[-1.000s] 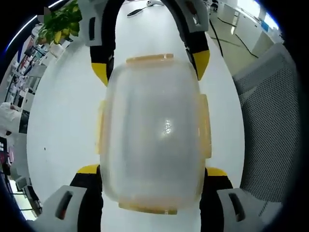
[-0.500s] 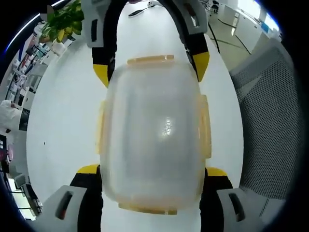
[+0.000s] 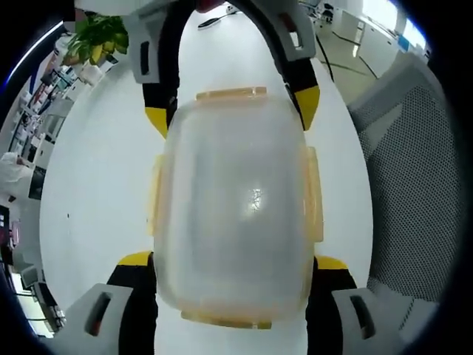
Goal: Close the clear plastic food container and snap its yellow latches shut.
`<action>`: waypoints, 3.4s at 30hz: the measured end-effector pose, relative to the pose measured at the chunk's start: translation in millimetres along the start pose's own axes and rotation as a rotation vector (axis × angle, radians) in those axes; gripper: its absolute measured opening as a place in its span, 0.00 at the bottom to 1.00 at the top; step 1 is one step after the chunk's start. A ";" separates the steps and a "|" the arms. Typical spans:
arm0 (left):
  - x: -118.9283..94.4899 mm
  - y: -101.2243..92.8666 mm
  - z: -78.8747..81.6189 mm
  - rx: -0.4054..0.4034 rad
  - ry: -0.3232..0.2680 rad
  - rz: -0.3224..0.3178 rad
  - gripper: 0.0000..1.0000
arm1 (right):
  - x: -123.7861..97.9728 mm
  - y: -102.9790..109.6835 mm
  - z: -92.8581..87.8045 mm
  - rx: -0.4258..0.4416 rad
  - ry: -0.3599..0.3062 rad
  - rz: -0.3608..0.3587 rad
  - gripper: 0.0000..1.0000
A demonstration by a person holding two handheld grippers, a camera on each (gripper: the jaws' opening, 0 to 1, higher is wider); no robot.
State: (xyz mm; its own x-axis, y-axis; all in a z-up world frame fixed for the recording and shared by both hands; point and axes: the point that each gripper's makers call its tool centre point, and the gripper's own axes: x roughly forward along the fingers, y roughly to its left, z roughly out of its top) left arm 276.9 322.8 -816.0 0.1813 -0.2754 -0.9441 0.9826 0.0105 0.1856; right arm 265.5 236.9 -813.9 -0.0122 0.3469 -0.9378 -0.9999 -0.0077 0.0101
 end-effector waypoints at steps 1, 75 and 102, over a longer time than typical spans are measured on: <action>-0.6 0.2 -2.5 0.000 0.002 0.000 0.80 | 0.7 -0.3 1.8 -0.001 0.002 -0.002 0.77; 0.7 123.9 -90.4 0.015 0.079 -0.021 0.82 | 32.5 -125.3 77.2 0.006 0.039 -0.020 0.81; -6.6 129.7 -76.0 -0.008 -0.201 0.109 0.93 | 13.0 -133.0 88.6 0.126 -0.320 -0.155 0.78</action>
State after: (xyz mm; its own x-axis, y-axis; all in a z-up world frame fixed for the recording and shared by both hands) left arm 406.3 399.0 -806.4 0.2752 -0.4582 -0.8452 0.9581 0.0578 0.2806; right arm 398.0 325.5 -796.8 0.1589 0.6103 -0.7761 -0.9824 0.1761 -0.0626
